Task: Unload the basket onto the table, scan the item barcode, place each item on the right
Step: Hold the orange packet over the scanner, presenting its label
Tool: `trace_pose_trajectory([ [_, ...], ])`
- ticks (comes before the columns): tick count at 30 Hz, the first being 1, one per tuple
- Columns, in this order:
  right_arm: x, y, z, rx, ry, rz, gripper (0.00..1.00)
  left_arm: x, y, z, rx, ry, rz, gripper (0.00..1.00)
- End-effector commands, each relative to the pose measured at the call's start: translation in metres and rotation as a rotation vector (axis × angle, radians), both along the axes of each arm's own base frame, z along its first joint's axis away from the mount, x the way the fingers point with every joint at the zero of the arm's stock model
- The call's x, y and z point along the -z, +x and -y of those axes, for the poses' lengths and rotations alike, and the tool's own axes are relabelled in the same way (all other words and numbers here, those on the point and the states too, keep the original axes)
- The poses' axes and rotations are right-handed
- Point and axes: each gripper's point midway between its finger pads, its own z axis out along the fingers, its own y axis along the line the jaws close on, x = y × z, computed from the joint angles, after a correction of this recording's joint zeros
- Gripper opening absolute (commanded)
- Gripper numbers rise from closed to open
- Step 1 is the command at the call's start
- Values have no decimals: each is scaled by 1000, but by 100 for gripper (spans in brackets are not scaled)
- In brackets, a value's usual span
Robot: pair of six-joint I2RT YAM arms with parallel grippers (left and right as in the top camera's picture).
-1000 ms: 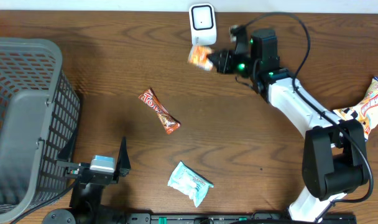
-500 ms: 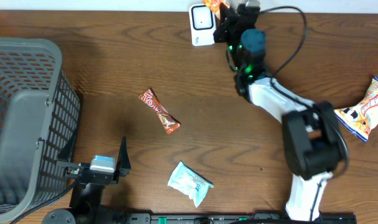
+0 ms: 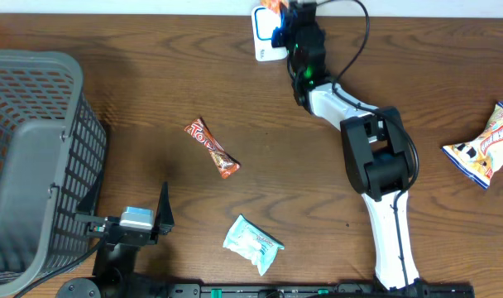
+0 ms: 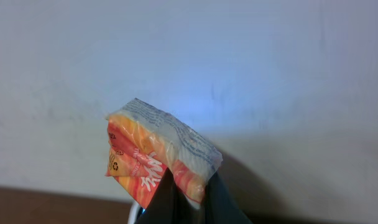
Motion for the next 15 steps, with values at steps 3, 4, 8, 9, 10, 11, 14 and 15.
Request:
trace_pose_trajectory([
  [3,28,4,-14,-8,-64,-21,1,-2,-1,-2,-8,3,9,100],
  [4,30,4,-16,-10,-65,-24,1,-2,-1,-2,-8,3,9,100],
  [8,37,3,-19,-12,-72,-41,1,-2,-1,-2,-8,3,9,100],
  [9,35,3,-19,-12,-70,-36,1,-2,-1,-2,-8,3,9,100],
  [10,29,3,-19,-12,-64,-21,1,-2,-1,-2,-8,3,9,100],
  [11,24,3,-18,-11,-60,-11,1,-2,-1,-2,-8,3,9,100],
  [14,1,2,-13,-3,-58,-8,1,-2,-1,-2,-8,3,9,100],
  [15,-6,1,-10,2,-63,-22,1,-2,-1,-2,-8,3,9,100],
])
